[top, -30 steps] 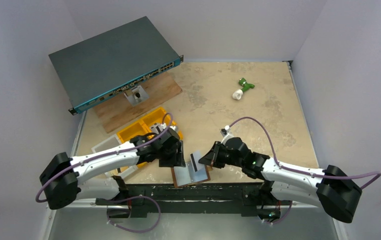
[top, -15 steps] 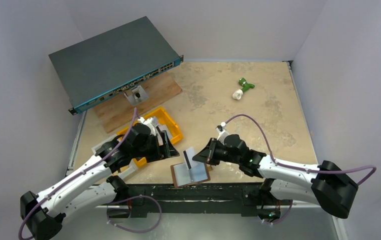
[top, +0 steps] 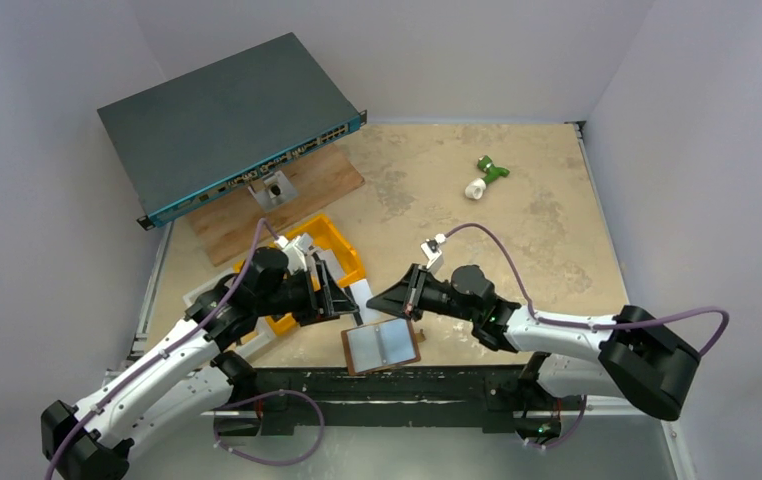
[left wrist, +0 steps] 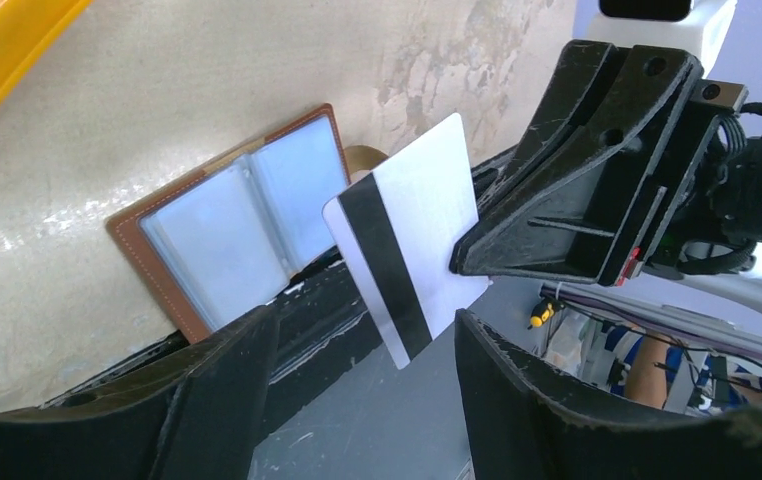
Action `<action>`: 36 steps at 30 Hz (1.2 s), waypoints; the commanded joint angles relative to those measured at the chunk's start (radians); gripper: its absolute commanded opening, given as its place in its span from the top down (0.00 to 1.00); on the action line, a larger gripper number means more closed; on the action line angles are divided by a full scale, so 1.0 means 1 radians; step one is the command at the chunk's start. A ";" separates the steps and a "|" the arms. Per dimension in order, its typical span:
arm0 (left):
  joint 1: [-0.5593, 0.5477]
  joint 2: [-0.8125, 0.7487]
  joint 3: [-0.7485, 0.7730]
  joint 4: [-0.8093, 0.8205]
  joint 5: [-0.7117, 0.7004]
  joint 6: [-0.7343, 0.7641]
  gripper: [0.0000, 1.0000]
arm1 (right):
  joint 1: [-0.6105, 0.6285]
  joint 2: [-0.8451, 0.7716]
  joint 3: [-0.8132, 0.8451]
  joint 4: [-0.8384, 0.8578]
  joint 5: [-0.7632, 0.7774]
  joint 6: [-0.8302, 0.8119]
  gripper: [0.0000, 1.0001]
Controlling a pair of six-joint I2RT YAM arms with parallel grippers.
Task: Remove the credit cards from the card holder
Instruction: Remove the credit card from the card holder, then place the credit card in the storage box.
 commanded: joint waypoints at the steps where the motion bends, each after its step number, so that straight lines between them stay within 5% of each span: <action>1: 0.013 0.004 -0.017 0.120 0.077 -0.041 0.37 | -0.004 0.044 0.007 0.215 -0.064 0.084 1.00; 6: 0.020 0.011 -0.035 0.187 0.107 -0.070 0.48 | -0.005 0.072 0.003 0.249 -0.066 0.098 1.00; 15: 0.021 0.033 -0.032 0.219 0.122 -0.077 1.00 | -0.004 0.051 0.026 0.148 -0.059 0.044 0.96; 20: 0.021 0.032 0.006 0.153 0.063 -0.049 1.00 | -0.004 -0.031 0.080 -0.089 0.009 -0.043 0.27; 23: 0.022 0.039 0.066 0.040 -0.025 -0.005 1.00 | -0.004 -0.104 0.121 -0.277 0.086 -0.116 0.06; 30: 0.021 0.224 0.330 -0.298 -0.415 0.103 1.00 | -0.004 -0.285 0.176 -0.655 0.321 -0.179 0.01; 36: 0.033 0.429 0.448 -0.319 -0.579 0.127 1.00 | -0.004 -0.372 0.198 -0.824 0.416 -0.200 0.01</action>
